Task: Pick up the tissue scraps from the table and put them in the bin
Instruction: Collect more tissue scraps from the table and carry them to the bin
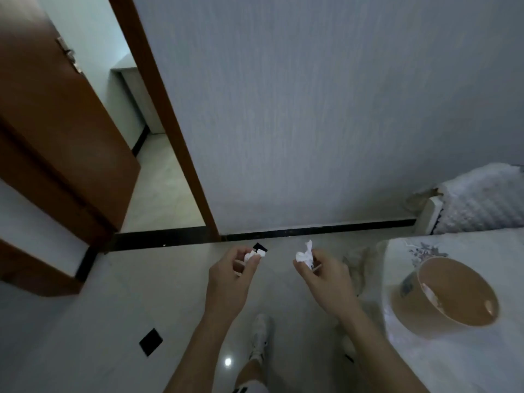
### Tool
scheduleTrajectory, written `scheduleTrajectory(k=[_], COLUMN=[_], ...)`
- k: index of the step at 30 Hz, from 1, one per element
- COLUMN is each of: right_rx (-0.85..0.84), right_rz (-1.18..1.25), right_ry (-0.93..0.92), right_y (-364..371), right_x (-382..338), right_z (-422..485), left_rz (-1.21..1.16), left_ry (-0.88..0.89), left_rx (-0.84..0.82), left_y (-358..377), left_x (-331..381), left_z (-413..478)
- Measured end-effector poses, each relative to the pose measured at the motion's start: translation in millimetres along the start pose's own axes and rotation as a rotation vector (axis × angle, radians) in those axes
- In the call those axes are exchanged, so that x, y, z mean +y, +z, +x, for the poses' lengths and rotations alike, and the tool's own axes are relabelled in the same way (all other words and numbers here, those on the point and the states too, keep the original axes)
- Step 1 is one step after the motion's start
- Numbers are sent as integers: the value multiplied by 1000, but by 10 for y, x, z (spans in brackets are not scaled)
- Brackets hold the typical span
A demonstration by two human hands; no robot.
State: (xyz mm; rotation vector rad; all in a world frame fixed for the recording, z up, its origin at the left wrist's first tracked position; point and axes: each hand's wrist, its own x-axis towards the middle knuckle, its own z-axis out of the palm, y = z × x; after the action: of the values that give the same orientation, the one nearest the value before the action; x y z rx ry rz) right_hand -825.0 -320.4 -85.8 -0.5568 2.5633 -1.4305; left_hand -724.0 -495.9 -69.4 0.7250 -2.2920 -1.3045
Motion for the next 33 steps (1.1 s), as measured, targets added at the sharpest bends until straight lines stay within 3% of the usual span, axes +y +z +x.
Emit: scheduleTrajectory(k=[11, 16, 25, 33], right_rx=[299, 474, 845, 1088], right_rz=[-107, -124, -263, -337], right_ry=[237, 330, 572, 793], right_y=[-416, -732, -1444, -1667], right_x=[106, 170, 332, 432], right_z=[1410, 1620, 700, -352], left_rz=[-121, -155, -213, -144], left_ry=[195, 264, 438, 677], left_rx=[-339, -538, -968, -1248], left_y=[887, 1325, 2387, 2810], left_x=[441, 706, 1276, 1728], left_z=[1947, 2448, 2078, 1274])
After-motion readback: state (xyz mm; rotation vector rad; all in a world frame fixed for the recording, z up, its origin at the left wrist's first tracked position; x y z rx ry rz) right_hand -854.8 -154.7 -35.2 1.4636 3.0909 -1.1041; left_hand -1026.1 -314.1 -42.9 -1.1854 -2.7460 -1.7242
